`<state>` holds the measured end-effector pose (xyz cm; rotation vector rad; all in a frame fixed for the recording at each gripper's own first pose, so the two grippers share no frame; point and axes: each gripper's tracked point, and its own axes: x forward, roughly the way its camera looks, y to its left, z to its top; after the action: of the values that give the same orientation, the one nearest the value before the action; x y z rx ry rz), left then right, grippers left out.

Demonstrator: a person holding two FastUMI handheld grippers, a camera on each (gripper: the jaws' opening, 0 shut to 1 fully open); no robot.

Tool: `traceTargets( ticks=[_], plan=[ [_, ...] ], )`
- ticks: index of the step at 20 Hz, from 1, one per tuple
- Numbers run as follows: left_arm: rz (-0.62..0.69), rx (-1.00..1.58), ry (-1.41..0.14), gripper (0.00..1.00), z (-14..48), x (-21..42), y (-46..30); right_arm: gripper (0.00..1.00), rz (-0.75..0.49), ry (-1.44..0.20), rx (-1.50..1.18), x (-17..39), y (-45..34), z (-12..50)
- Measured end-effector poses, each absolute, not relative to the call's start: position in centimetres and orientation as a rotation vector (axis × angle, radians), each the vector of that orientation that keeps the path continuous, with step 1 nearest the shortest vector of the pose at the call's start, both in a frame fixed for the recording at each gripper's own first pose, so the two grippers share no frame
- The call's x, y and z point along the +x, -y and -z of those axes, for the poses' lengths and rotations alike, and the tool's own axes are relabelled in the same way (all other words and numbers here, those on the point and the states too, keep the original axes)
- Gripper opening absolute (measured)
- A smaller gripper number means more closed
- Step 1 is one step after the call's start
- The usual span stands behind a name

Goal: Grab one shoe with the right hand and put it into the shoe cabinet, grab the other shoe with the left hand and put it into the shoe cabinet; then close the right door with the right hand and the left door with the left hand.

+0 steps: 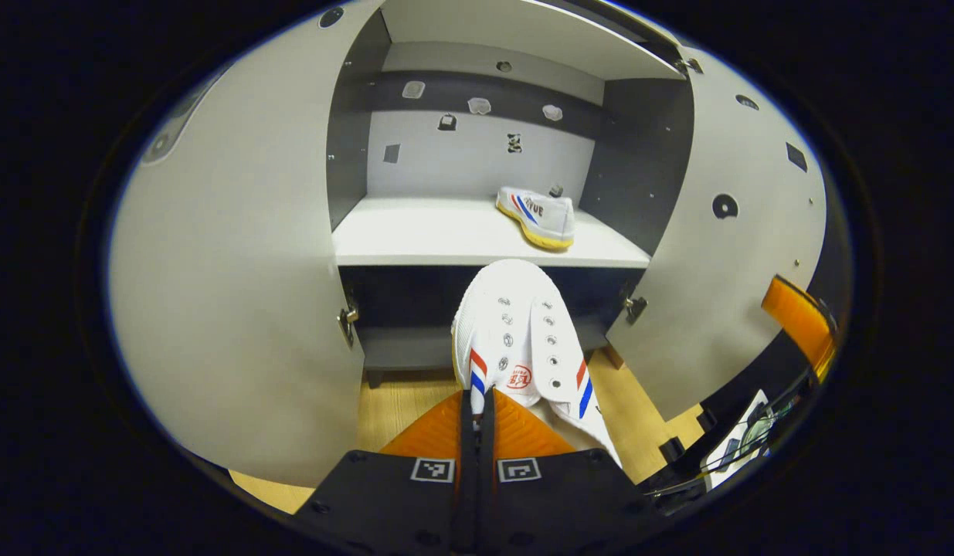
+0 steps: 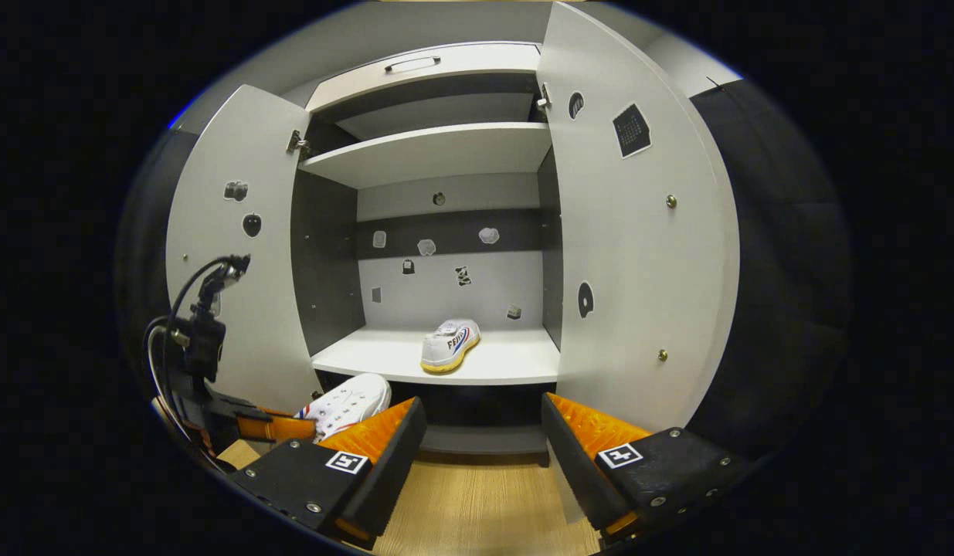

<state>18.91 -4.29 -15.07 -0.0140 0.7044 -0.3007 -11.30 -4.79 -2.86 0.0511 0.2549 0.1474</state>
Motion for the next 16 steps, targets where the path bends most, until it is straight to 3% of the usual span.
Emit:
traceTargets(
  ticks=[8,16],
  plan=[
    [0.222,0.003,-0.643,0.06,9.2,30.3,4.7,0.93,-0.179,-0.256,0.068,-11.4,5.4,2.5],
    [0.172,-0.025,-0.681,0.06,10.4,39.3,5.8,0.92,-0.176,-0.248,0.088,-11.0,6.1,2.0]
  ],
)
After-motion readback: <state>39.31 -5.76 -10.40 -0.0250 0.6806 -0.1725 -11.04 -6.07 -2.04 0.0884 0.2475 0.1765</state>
